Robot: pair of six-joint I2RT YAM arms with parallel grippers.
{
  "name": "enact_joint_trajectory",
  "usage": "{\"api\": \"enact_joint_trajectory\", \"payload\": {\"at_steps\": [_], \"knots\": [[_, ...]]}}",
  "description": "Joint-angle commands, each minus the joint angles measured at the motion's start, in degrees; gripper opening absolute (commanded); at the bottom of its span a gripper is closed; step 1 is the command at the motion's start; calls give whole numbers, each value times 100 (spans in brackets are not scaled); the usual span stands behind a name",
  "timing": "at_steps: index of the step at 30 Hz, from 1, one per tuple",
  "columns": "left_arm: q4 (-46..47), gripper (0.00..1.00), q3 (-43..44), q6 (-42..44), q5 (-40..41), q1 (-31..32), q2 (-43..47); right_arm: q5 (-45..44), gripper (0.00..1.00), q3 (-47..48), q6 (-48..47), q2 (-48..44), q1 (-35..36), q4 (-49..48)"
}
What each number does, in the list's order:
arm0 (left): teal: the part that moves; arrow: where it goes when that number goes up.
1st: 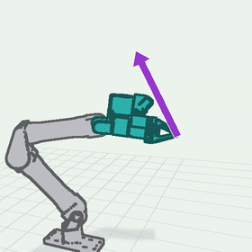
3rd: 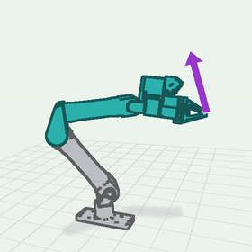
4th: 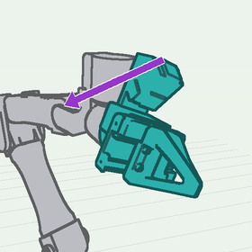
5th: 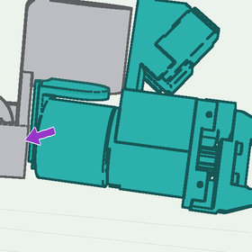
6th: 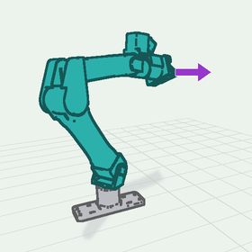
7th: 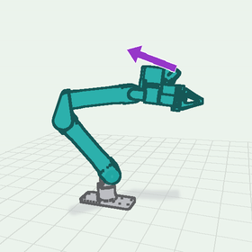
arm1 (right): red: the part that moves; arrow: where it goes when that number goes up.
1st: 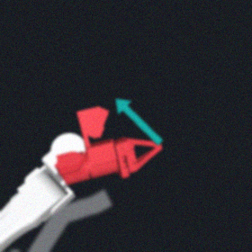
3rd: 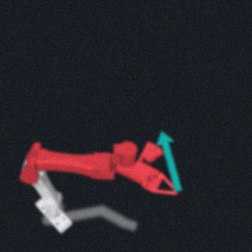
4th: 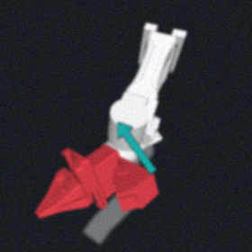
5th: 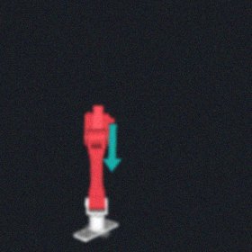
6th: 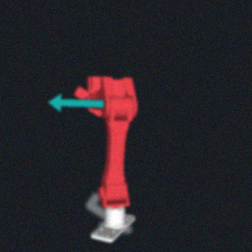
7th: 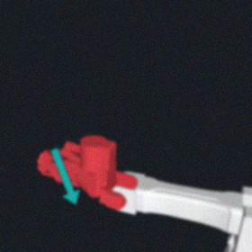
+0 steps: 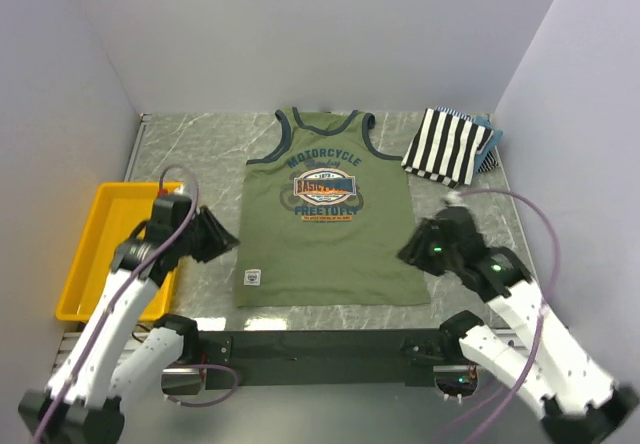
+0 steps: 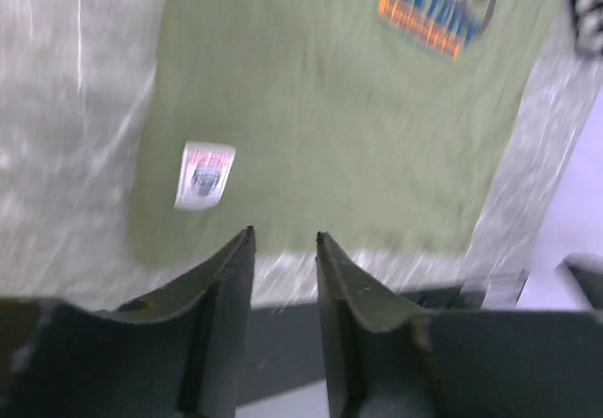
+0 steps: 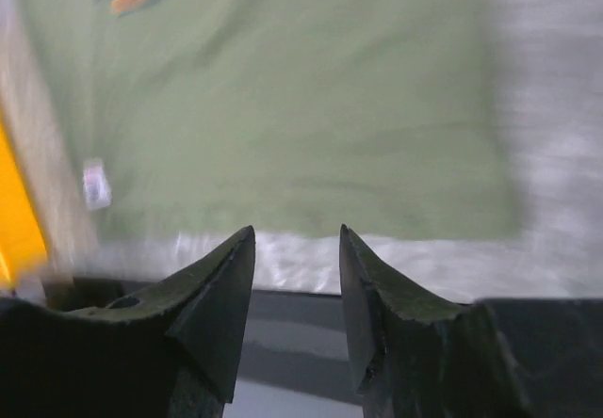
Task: Fold and stack the tank tops
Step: Flatten the tank top out
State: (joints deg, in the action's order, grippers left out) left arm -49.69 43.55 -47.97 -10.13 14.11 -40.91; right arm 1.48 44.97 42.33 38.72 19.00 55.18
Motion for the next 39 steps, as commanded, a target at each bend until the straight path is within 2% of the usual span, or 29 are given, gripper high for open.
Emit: {"api": "enact_joint_trajectory", "payload": {"at_steps": [1,3,4,5,7,8,11,14,16,19,25,29,34,39], "knots": [[1083,36,636,-275,371,-48,-916,-524,48,117,811,852,1725,-1333],[1479,32,1171,-362,740,-206,-1839,-955,46,467,1032,1407,2368,-1623],[1619,31,1487,-354,810,-424,-2147,-1139,46,643,1058,1985,2997,-1824],[1882,30,1655,-302,994,-540,-2741,-1350,45,1080,1050,2286,3247,-1896],[2085,27,1980,-223,995,-794,-3359,-1492,44,1530,1015,3084,3896,-2158],[2243,24,2286,-109,995,-1031,-4015,-1536,41,1889,971,3324,4083,-2282],[2367,18,3035,374,470,-1357,-5325,-1431,32,2513,918,4299,4592,-2722],[2446,18,3432,524,-49,-1621,-6058,-1431,30,3121,865,5187,5076,-2960],[2491,20,3502,569,-138,-1718,-6175,-1431,30,3473,795,5844,5288,-3004],[2508,22,3433,613,-278,-1999,-6009,-1448,30,4481,672,6697,5640,-2820],[2438,25,3345,482,-392,-2473,-5517,-1378,29,5433,593,7938,5904,-2670],[2710,25,3221,218,-875,-2624,-5226,-1606,29,5900,514,8423,5922,-2451],[2772,25,3186,156,-1017,-2633,-5112,-1738,30,6427,408,8897,5913,-2100],[2789,25,3186,112,-1131,-2650,-5120,-1861,30,6428,478,9039,5913,-1871]]}}
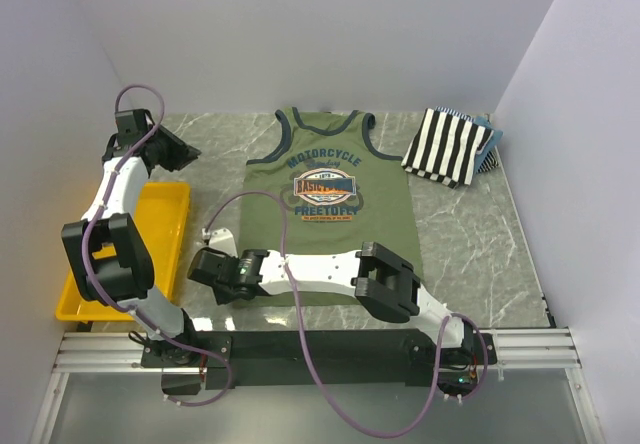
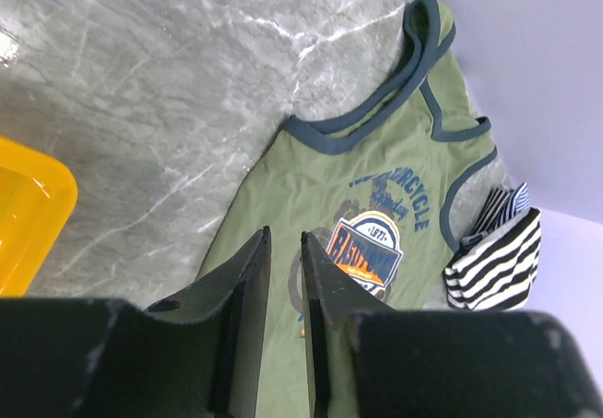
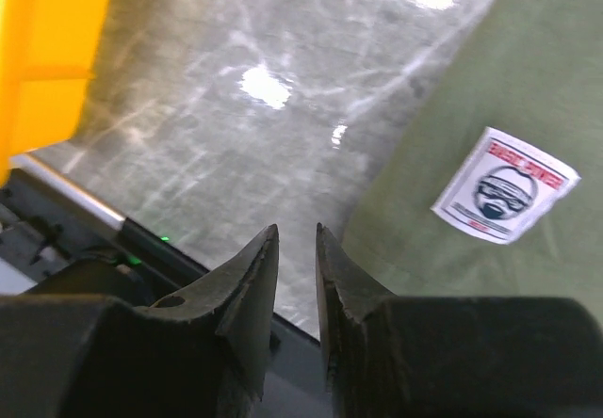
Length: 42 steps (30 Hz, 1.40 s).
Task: Fold and stack the tank tops
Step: Flatten the tank top out, then fold the tank top
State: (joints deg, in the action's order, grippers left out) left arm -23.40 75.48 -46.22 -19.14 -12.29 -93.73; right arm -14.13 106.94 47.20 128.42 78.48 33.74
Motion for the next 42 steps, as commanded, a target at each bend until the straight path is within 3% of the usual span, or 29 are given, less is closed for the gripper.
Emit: {"api": "enact_joint_trajectory", "payload": {"at_steps": [1,13,32,42], "knots": [[178,25,1,-63,-283,-19,154,-370,30,179,8,60,-34,352],[310,24,-139,-107,-380,-19,118,-547,33,-278,44,-27,62,379],[310,24,-157,-89,-398,-19,92,-1206,35,117,-97,-72,352,660],[353,24,-183,-107,-424,-19,57,-1022,36,223,-132,218,361,661]]}}
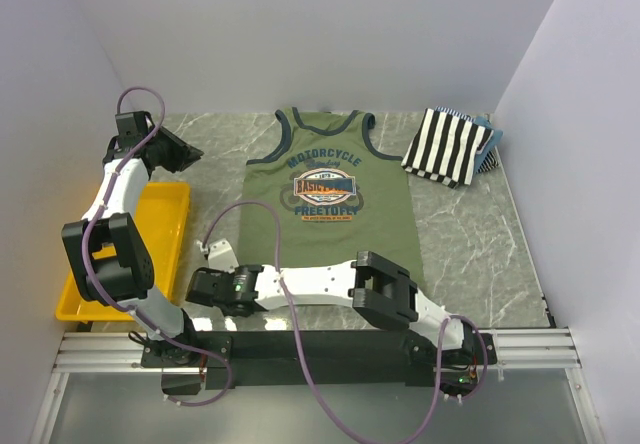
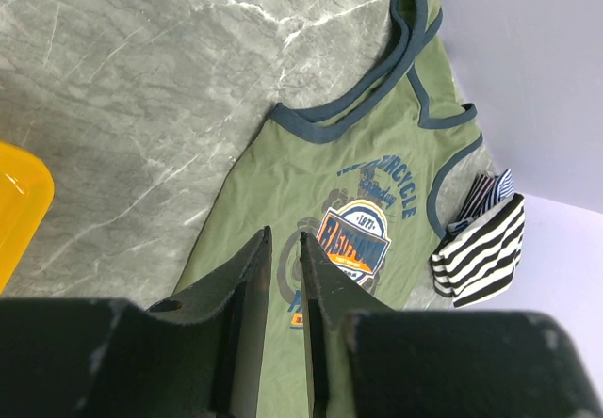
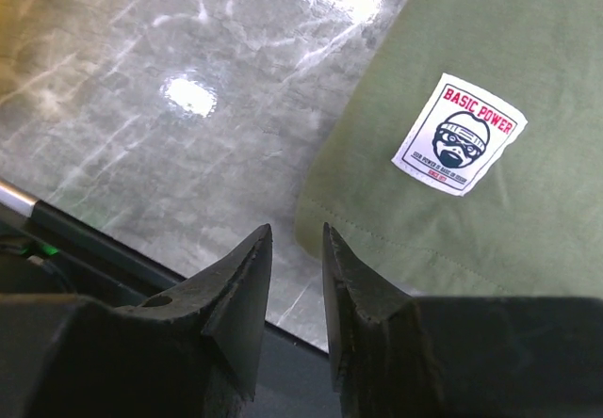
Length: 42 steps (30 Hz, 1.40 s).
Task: Fold and stack the tank tops
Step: Fold the tank top
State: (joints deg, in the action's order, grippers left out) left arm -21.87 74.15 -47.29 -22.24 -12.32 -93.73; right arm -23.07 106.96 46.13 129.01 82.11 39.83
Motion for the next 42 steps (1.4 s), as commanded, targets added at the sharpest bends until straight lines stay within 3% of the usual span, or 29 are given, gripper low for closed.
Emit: {"api": "enact_joint_trajectory", "payload": {"at_steps": [1,14,17,18,20,24,30,36,42], "knots": [[200,24,-50,-8,-123,-16,57,-119,36,220,-34,186,-2,59],[323,25,-146,-35,-140,-8,13,83,38,-69,80,248,-63,51],[376,26,-216,-9,-149,-8,22,118,26,-306,159,3,-81,-81],[394,27,-278,-9,-140,18,57,206,11,-533,194,-86,-107,-229],[429,29,-366,61,-53,89,101,364,0,-885,256,-479,-203,-528],[377,32,-515,228,245,387,136,969,0,-2193,291,-1324,-344,-1791],[341,32,-568,325,623,791,-109,1691,0,-3285,379,-2230,-494,-2900],[341,32,-376,431,800,1108,-714,1973,0,-3787,555,-2784,-546,-3306],[16,31,406,641,1063,1414,-1567,2034,0,-3831,608,-2934,-608,-3272]]}}
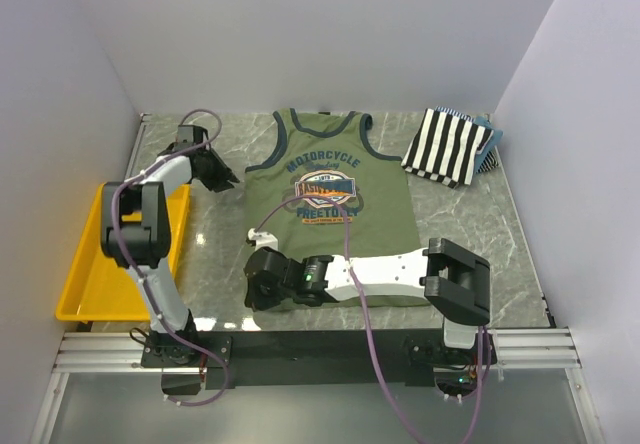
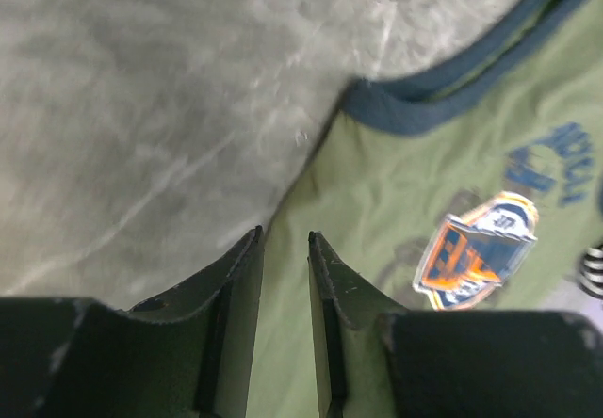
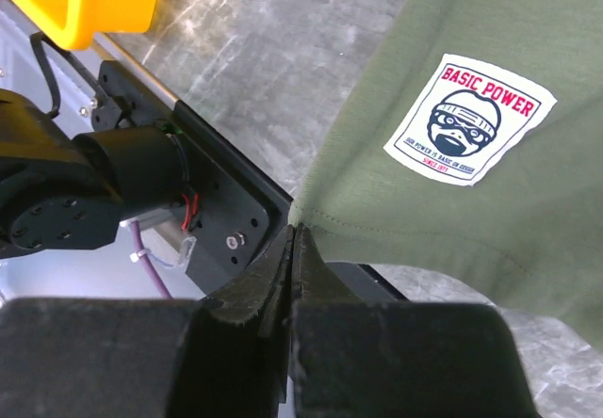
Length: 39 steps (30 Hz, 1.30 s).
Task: Fold and stack the tank tops
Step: Fold the tank top
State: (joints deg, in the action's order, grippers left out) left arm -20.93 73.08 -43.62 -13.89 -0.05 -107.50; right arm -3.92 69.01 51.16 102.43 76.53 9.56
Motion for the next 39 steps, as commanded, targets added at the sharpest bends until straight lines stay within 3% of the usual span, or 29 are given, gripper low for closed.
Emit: {"api": "enact_joint_trajectory", "payload": {"at_steps": [1,18,31,39], "knots": [[-113,31,601,309,264,225,-262,129,0,-37,114,-285,-59,-236],[-219,32,1130,547,572,366,-1018,208,0,-151,237,-654,-200,-130],[572,34,699,521,168,392,-816,287,0,-81,255,-610,-218,-86],[502,36,804,547,325,392,-939,278,0,-143,281,-645,-218,-130]]}}
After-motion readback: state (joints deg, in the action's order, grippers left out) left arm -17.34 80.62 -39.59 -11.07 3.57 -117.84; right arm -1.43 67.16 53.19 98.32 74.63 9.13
